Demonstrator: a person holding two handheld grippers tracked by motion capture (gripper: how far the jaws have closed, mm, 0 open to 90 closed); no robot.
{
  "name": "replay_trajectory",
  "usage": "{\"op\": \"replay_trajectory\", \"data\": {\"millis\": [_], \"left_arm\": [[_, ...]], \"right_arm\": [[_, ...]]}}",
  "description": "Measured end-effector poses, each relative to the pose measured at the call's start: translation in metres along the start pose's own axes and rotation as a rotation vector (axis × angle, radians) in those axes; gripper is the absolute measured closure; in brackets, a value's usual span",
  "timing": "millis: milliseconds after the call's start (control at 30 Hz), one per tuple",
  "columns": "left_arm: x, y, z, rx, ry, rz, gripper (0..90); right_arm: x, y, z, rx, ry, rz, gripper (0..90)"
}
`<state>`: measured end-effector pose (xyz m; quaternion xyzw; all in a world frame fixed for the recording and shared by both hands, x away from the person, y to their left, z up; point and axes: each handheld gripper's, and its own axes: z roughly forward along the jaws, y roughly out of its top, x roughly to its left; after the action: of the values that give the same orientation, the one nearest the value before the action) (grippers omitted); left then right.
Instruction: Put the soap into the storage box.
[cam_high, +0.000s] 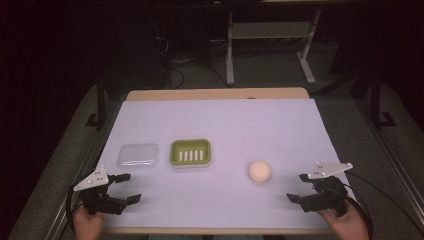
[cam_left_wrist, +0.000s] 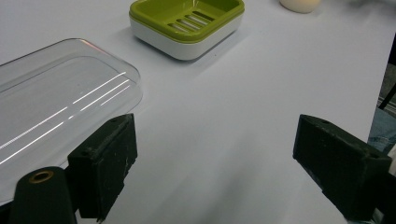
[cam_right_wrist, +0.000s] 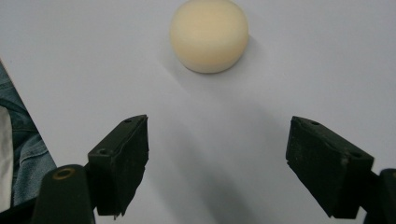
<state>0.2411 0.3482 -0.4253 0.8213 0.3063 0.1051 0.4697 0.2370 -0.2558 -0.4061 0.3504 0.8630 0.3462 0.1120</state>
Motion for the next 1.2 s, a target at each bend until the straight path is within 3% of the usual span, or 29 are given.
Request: {"op": "replay_trajectory", "data": {"millis": [1200], "left_arm": [[0.0, 0.0, -0.001, 0.001, 0.005, -0.001, 12.9]], "right_arm": [[-0.005, 0.065, 0.029, 0.118, 0.039, -0.129, 16.9]]}}
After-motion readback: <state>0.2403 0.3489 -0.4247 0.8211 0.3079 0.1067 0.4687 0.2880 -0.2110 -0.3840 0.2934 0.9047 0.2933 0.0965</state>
